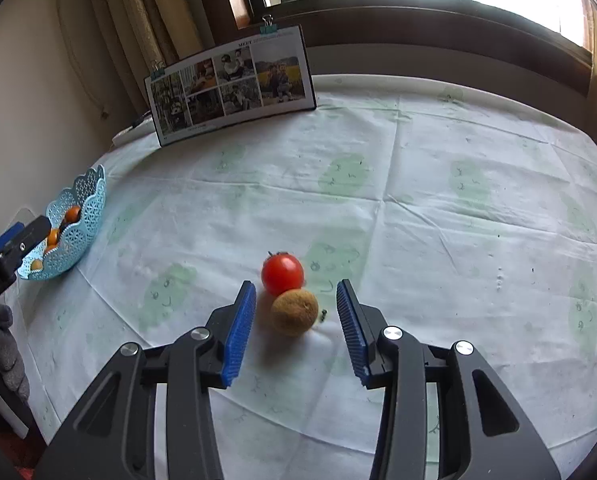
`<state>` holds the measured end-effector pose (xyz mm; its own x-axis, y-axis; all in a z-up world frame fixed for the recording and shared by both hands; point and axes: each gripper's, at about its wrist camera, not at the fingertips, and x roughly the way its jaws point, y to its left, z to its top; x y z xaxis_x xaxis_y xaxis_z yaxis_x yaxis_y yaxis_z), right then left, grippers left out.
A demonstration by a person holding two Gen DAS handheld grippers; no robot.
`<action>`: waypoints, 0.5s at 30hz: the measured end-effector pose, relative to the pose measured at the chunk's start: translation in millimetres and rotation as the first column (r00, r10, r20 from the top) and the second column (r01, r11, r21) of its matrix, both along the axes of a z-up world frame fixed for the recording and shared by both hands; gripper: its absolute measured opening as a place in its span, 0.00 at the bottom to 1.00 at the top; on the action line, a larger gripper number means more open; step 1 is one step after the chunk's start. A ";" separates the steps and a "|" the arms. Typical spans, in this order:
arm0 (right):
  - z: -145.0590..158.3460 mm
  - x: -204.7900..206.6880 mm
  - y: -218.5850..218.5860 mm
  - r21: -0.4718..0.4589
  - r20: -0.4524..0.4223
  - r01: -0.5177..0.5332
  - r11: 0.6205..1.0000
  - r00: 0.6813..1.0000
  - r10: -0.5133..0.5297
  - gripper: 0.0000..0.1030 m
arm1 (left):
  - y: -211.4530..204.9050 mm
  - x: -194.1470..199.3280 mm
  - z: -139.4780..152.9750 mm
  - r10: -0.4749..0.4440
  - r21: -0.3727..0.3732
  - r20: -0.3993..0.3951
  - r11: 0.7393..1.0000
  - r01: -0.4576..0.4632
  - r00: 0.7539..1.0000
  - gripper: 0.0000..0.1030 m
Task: Organize fruits
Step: 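Grasp the remaining brown kiwi with the right tool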
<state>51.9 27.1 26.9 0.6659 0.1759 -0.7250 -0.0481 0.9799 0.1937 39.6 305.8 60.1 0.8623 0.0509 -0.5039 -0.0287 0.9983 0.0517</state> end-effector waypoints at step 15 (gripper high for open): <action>-11.3 5.2 2.9 0.006 -0.023 -0.047 0.999 0.999 0.047 0.27 | -42.2 5.8 -0.3 -0.072 0.040 -0.023 0.997 0.073 0.997 0.94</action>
<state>57.1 29.9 15.6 0.6397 0.2106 -0.7392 -0.0898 0.9756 0.2001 45.4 263.6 59.7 0.8535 0.0097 -0.5209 0.0448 0.9948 0.0919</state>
